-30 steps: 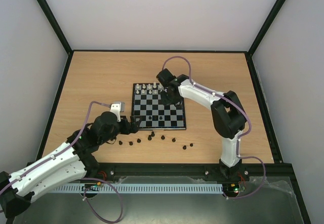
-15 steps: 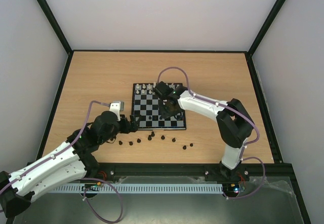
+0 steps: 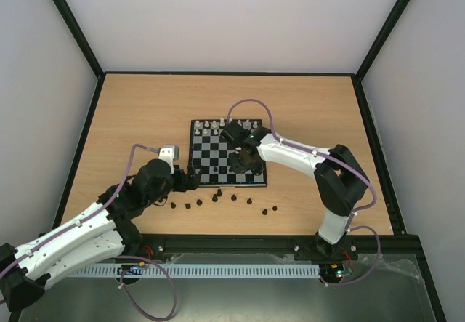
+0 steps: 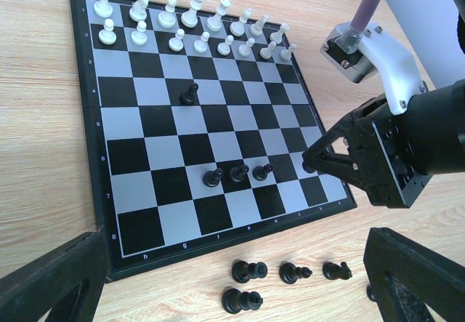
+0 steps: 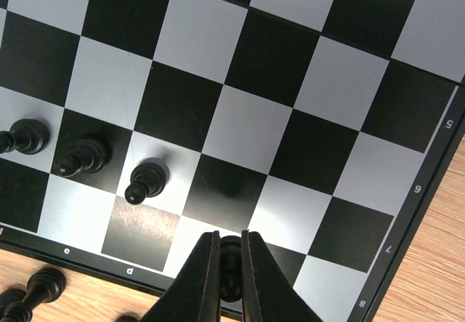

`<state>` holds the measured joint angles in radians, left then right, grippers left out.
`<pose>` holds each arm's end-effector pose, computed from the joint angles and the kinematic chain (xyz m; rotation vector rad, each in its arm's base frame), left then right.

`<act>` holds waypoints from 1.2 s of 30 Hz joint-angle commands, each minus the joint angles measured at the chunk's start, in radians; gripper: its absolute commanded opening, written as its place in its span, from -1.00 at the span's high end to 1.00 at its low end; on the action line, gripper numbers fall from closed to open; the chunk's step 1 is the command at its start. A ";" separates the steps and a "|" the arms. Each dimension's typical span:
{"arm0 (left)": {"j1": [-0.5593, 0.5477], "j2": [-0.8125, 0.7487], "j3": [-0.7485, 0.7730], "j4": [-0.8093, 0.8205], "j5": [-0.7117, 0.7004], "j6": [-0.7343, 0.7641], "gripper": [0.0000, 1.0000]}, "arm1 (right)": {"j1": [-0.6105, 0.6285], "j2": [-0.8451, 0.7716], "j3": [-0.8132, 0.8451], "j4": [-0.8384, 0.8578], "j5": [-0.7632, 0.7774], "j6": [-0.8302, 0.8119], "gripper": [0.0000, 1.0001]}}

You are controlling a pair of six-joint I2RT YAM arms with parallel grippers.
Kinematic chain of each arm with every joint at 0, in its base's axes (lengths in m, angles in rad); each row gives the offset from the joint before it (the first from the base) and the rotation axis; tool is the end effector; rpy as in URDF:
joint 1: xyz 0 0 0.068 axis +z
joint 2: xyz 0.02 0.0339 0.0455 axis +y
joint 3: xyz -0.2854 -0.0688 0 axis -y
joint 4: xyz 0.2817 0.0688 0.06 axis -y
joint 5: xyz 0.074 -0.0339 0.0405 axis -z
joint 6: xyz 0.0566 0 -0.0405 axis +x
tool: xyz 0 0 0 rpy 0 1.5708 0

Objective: Set up the chess pieces on the board
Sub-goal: Place the chess piece on the chessboard.

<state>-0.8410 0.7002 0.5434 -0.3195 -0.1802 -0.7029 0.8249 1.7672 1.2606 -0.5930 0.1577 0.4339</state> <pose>0.1440 -0.1457 0.2532 0.0299 2.1300 -0.7663 0.2848 0.2952 0.1935 -0.4677 2.6215 0.2062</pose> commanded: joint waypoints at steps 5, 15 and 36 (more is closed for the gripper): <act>0.004 0.007 0.016 0.016 -0.005 0.003 -0.99 | 0.000 0.051 0.022 0.009 -0.003 -0.002 0.95; 0.003 0.011 0.007 0.030 -0.005 0.002 -0.99 | 0.001 0.106 0.053 0.024 0.002 -0.010 0.94; 0.003 0.007 -0.005 0.034 -0.008 -0.002 -0.99 | 0.000 0.122 0.046 0.031 0.016 -0.017 0.72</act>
<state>-0.8410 0.7105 0.5430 -0.3042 -0.1802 -0.7036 0.8249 1.8790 1.2987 -0.5434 0.1627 0.4252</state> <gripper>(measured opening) 0.994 0.130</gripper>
